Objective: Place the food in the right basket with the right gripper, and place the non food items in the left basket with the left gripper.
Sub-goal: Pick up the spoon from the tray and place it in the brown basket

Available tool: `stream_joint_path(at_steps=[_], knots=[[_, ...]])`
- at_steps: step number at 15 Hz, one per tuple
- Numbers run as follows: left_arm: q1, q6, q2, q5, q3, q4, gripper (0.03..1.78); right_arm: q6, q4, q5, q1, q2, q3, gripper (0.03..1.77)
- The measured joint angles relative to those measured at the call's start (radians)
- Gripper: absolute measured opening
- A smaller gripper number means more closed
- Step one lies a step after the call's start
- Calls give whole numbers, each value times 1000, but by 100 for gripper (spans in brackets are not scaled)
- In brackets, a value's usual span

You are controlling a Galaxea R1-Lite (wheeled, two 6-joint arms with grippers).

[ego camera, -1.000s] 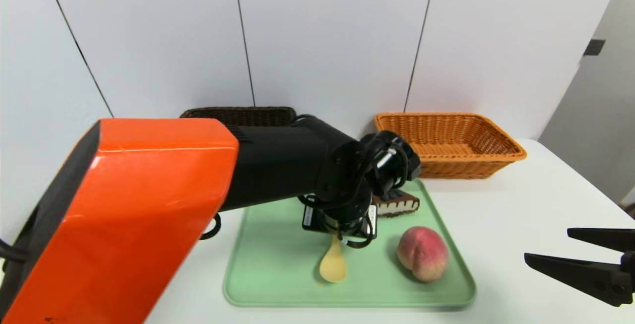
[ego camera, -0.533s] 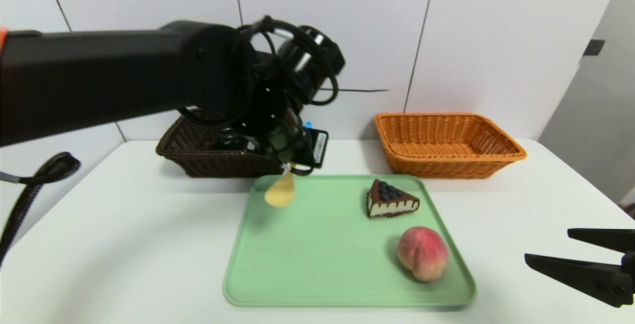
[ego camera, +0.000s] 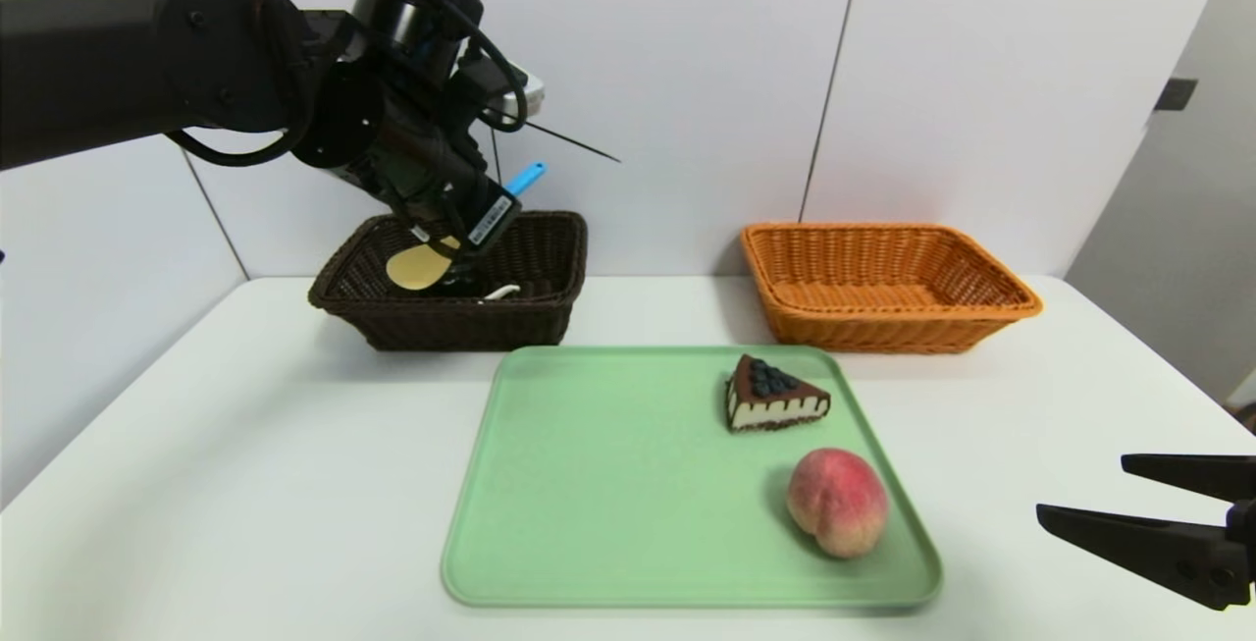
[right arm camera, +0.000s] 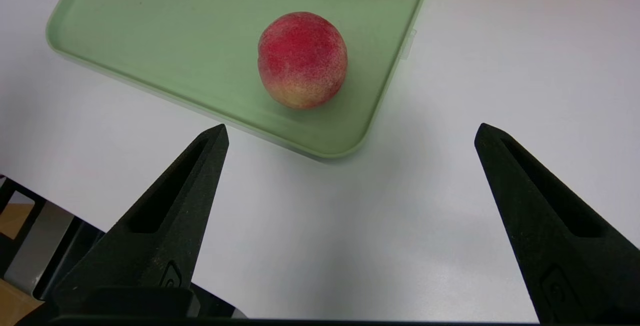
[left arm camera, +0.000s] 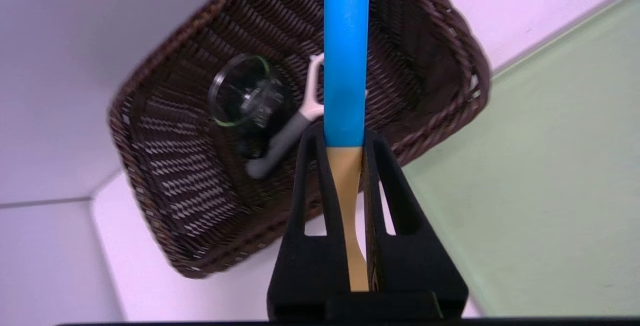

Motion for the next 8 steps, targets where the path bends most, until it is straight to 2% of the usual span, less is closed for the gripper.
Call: stream_joint_path(at_steps=[4, 6, 8], knots=[[61, 364, 14, -5, 0, -74, 16, -1, 0, 0, 0, 0, 6, 170], [67, 505, 29, 1, 0, -100, 16, 0, 0, -1, 0, 0, 6, 170], [76, 625, 48, 36, 0, -123, 16, 0, 0, 0, 0, 0, 6, 170]])
